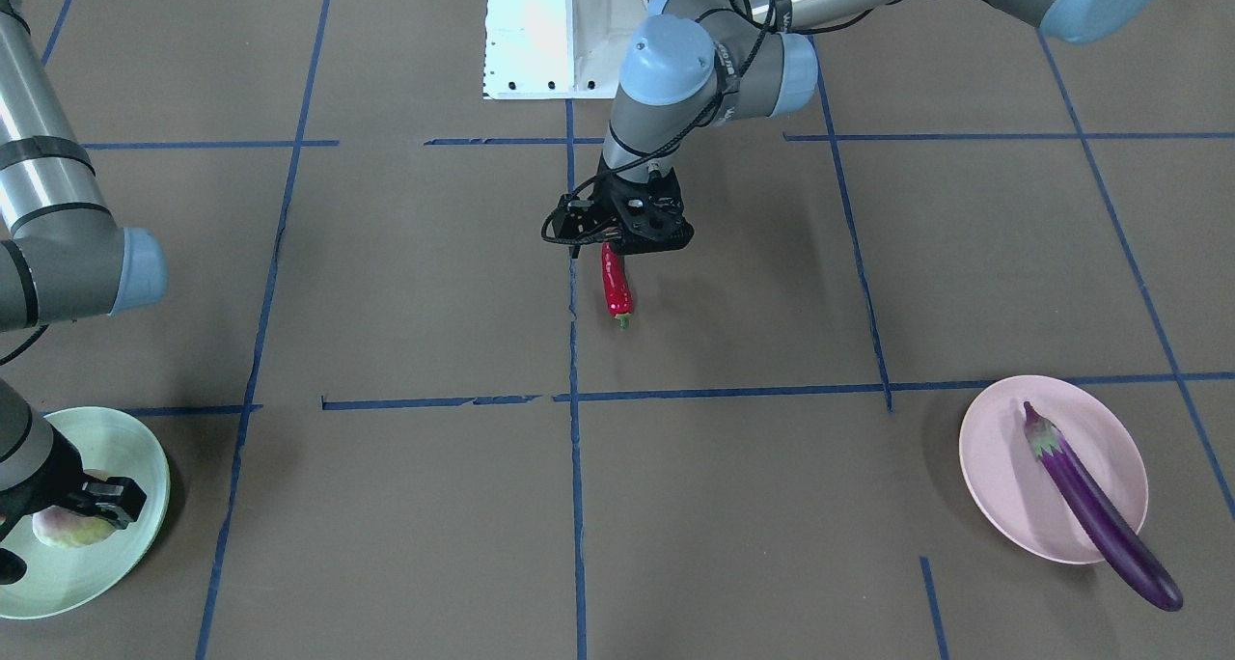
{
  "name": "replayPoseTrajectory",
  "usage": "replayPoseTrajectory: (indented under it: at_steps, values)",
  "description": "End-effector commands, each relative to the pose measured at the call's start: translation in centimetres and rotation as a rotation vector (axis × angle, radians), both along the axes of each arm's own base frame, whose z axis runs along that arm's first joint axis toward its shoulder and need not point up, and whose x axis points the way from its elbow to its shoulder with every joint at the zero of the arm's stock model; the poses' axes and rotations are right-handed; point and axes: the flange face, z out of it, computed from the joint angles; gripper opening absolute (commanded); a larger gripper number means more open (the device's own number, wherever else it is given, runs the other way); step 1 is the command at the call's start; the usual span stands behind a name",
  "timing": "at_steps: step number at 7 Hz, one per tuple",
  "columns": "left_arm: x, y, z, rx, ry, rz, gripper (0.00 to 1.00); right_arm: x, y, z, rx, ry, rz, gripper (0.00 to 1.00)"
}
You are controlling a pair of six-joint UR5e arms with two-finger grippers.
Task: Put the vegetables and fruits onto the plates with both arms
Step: 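Carry the peach to the green plate while the left gripper grasps the chili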
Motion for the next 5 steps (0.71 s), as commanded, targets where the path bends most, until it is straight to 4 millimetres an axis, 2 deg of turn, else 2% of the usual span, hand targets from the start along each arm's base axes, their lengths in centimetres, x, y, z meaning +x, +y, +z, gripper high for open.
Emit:
replayPoseTrajectory:
  at_steps: [1, 2, 3, 4, 5]
  values:
    - [1.1, -0.9, 0.3, 0.056, -0.04, -0.004, 1.0, 0.1, 0.2, 0.3, 0.016, 0.004, -0.025, 1.0]
    - [1.1, -1.0, 0.5, 0.069, -0.045, 0.004, 0.96, 0.3, 0.0, -0.1, 0.039, 0.002, -0.053, 1.0]
    - [1.2, -1.2, 0.9, 0.081, -0.058, -0.003, 0.87, 0.3, 0.0, -0.7, 0.046, -0.004, -0.054, 1.0]
    - [1.6, -1.4, 1.6, 0.077, -0.073, -0.002, 0.74, 0.4, 0.1, -2.4, 0.068, -0.034, -0.058, 1.0]
    - [1.6, -1.4, 1.9, 0.076, -0.077, -0.003, 0.46, 0.2, 0.4, -3.4, 0.056, -0.089, -0.077, 1.0]
